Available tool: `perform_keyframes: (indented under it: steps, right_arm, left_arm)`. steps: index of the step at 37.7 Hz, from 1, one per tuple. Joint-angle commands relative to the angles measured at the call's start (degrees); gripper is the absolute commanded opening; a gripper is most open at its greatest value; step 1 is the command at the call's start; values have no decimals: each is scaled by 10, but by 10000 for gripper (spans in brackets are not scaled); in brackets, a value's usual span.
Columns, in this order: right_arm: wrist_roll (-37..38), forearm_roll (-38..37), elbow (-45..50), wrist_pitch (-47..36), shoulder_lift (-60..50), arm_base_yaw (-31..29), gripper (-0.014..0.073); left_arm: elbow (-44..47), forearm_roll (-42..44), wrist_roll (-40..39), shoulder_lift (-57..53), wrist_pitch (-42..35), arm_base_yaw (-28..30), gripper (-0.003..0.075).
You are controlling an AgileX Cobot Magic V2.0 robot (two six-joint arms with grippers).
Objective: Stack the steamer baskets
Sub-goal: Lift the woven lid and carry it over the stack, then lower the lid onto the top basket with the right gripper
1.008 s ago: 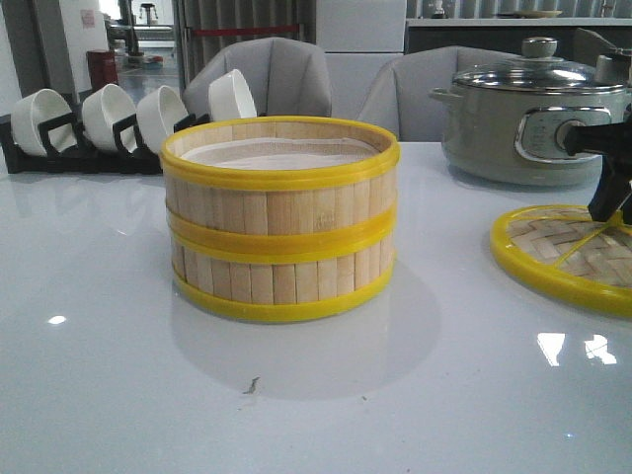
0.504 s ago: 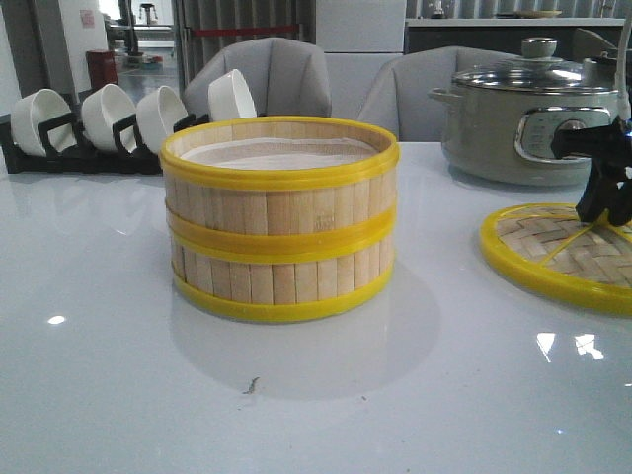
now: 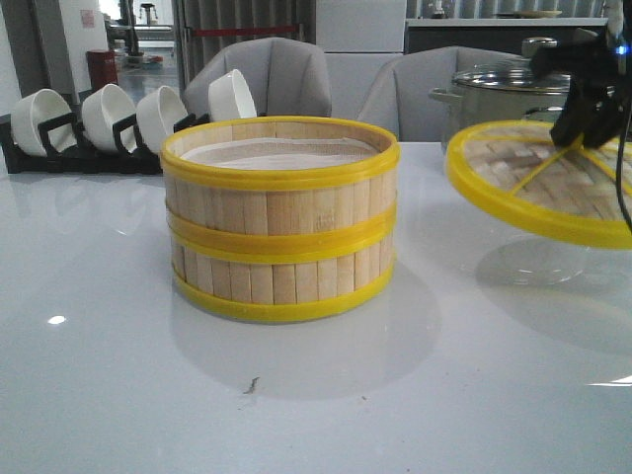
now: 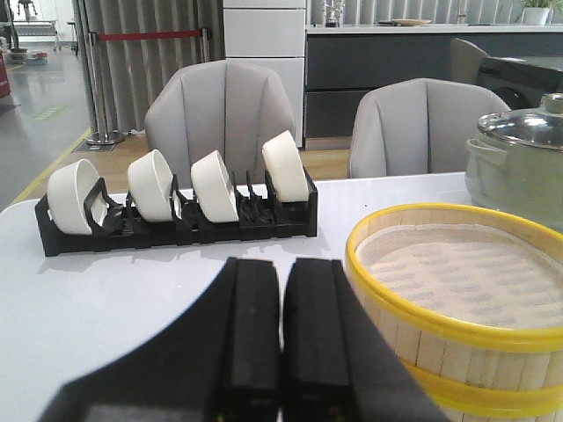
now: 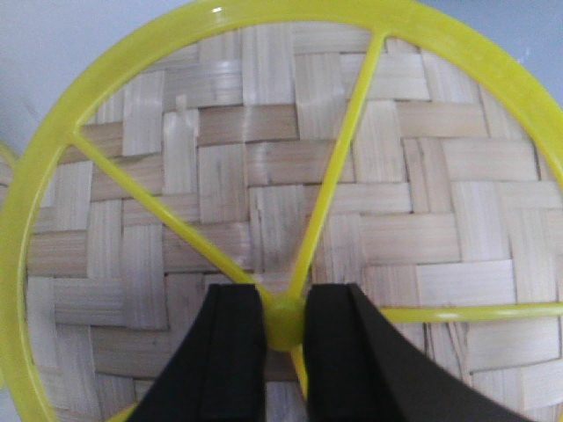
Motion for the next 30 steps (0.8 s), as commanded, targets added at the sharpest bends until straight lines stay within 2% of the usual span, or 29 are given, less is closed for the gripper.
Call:
perform_keyframes:
  steps: [1, 8, 23, 30]
  right_arm:
    - [-2, 16, -43, -16, -67, 16, 57]
    - [-2, 34, -124, 56, -78, 64, 57]
    - [-2, 34, -312, 139, 36, 263, 57]
    - [-2, 32, -354, 157, 84, 296, 57]
  left_arm:
    - [-17, -1, 2, 3, -53, 1, 97]
    - [-17, -1, 2, 3, -53, 1, 97]
    - [-17, -1, 2, 3, -53, 1, 97]
    - [-17, -1, 2, 3, -53, 1, 97]
